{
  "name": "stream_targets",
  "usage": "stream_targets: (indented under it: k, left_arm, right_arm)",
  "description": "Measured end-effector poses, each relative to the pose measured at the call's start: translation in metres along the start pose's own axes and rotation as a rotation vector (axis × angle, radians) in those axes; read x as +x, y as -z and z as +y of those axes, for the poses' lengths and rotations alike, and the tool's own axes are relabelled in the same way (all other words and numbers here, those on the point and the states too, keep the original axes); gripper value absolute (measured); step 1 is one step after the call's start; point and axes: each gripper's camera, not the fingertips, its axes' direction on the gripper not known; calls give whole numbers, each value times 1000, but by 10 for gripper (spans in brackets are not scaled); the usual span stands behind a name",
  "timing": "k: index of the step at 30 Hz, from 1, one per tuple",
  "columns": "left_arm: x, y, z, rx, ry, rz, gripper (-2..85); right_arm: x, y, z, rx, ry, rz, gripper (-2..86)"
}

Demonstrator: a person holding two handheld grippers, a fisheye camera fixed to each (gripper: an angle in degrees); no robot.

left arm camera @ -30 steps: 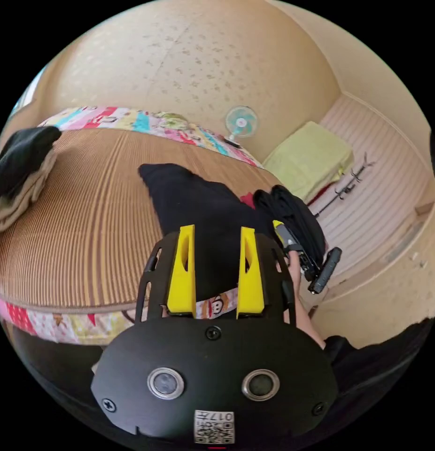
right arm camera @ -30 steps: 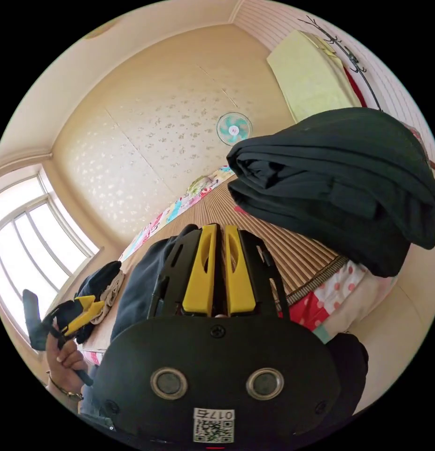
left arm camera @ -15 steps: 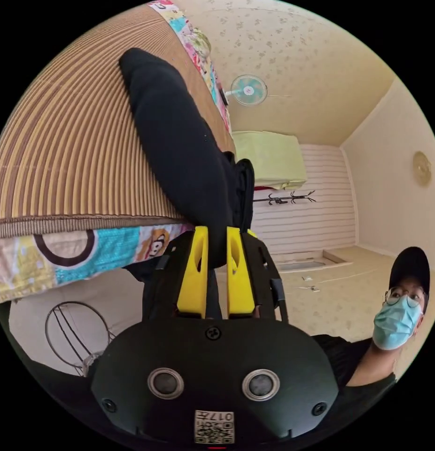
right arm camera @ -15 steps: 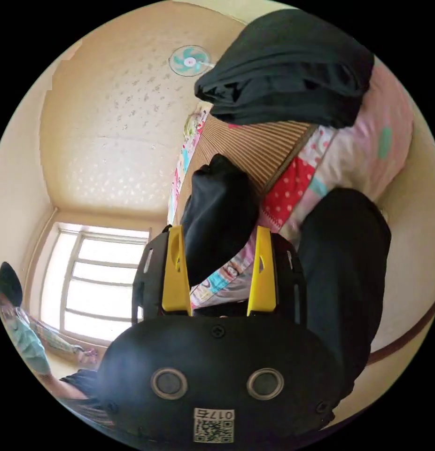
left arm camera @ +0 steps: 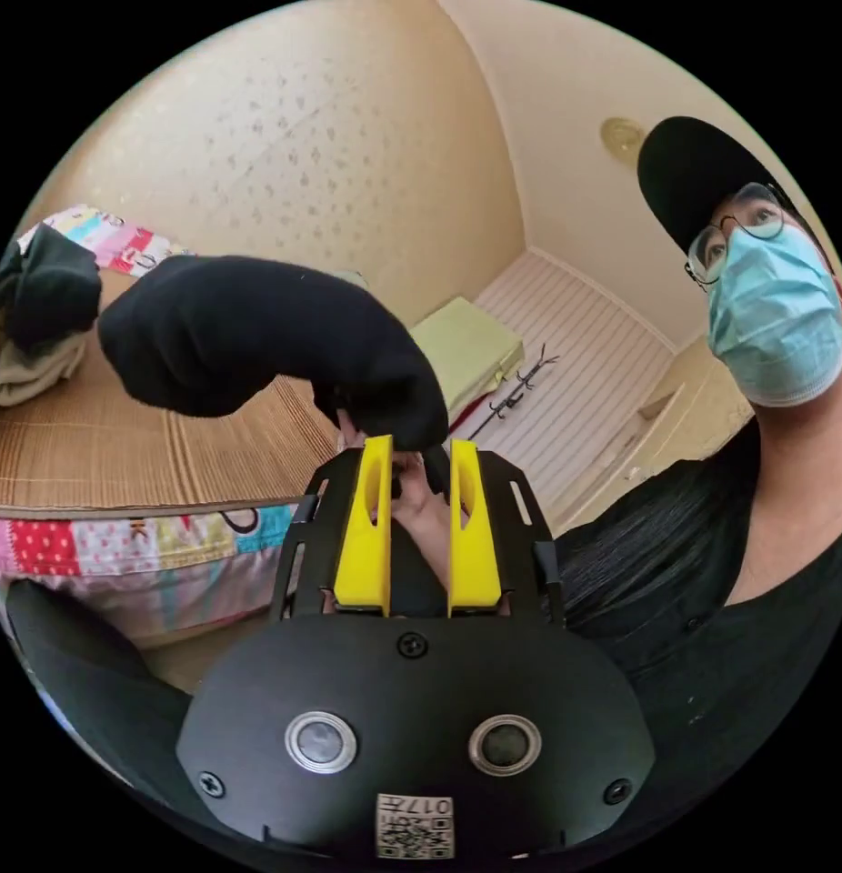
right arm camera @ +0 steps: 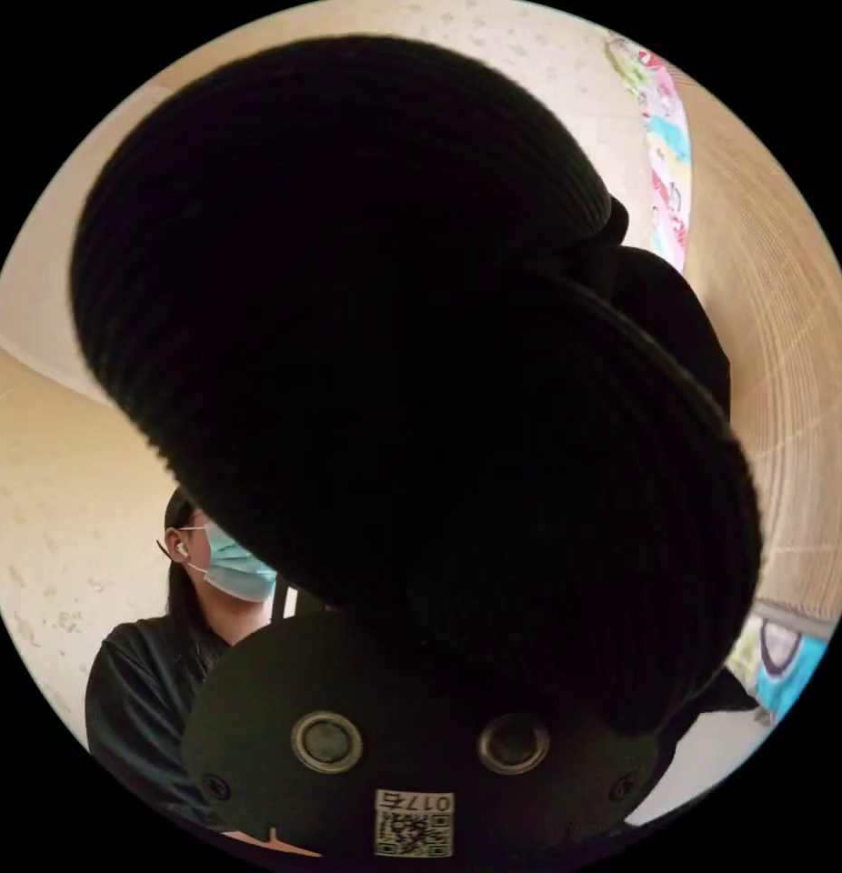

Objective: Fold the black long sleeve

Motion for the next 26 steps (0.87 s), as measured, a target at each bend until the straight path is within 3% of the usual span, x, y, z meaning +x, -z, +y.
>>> stream_targets:
  k: [2,6,9,11,13,16,18,22,26]
  left_arm:
    - [-10,44,17,74,15,-167,99]
    - [-43,90,39,144,144,-260,99]
    - [-67,116,59,207,246,-310,99]
    - [-81,126,71,214,308,-384,100]
    - [-88,129,77,214,334,-424,103]
    - [-98,127,87,212,343,-486,110]
    - [-107,118,90,196,339,-522,111]
    - [-138,65,80,66,302,-570,111]
    - [-151,-9,61,-1,186,-543,104]
  right_arm:
    - [30,-89,-37,-51,-6,-114,160]
    - [99,-231,-81,-122,-27,-145,140]
    - [188,-318,-91,-164,-101,40,122]
    - [272,-339,-72,-190,-252,307,105]
    - [325,-324,-44,-221,-407,489,95]
    - [343,-276,1,-284,-403,395,96]
    - [323,-245,26,-393,-359,446,102]
    - [224,-142,73,-590,-178,744,113]
    - [72,-5,80,-367,-37,1095,115]
